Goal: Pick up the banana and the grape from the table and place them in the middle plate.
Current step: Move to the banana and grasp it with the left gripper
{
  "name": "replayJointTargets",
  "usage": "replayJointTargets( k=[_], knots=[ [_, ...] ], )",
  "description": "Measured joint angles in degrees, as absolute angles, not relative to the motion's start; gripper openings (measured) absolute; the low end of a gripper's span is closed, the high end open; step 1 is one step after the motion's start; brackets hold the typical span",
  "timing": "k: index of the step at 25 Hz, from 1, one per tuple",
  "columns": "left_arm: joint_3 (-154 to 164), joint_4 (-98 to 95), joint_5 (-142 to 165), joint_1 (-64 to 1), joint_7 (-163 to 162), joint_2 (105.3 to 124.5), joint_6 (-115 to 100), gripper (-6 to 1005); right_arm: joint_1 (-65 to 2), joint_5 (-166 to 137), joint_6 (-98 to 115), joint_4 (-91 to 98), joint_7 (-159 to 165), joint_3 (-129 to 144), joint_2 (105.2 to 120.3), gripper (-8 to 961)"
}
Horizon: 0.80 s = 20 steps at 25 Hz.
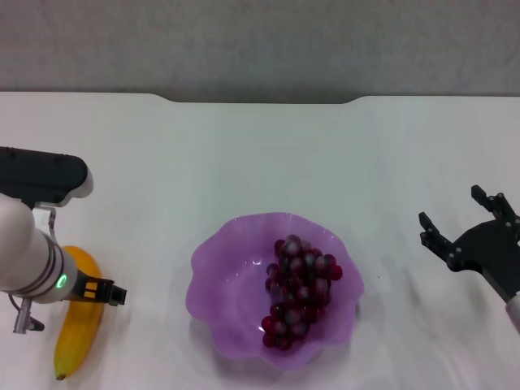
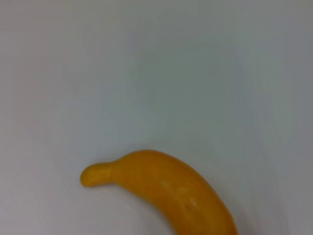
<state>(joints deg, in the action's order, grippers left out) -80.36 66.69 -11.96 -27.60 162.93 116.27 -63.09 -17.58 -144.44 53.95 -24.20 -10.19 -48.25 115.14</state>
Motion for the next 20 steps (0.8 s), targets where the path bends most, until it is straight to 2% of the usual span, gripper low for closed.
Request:
replayJointTargets(
  k=[11, 14, 19, 20],
  knots=[
    [-80.8, 60.3, -13.2, -31.1, 163.0, 116.40, -62.4, 839, -17.7, -144.4, 54.0, -24.2, -10.2, -48.2, 115.14, 894],
    [-80.8, 60.2, -13.5, -31.2, 163.0, 116.42, -61.9, 653, -17.7, -144.4, 54.0, -24.2, -10.2, -48.2, 115.14, 894],
    [-80.9, 60.9, -13.6, -31.0, 163.0, 116.41, -61.8, 499, -17.7, -144.4, 54.0, -24.1, -10.2, -48.2, 115.14, 894],
    [-80.9, 60.9, -13.6, -31.0, 163.0, 116.41, -61.8, 500, -17.7, -144.3, 54.0, -24.1, -10.2, -48.3, 115.14, 894]
  ],
)
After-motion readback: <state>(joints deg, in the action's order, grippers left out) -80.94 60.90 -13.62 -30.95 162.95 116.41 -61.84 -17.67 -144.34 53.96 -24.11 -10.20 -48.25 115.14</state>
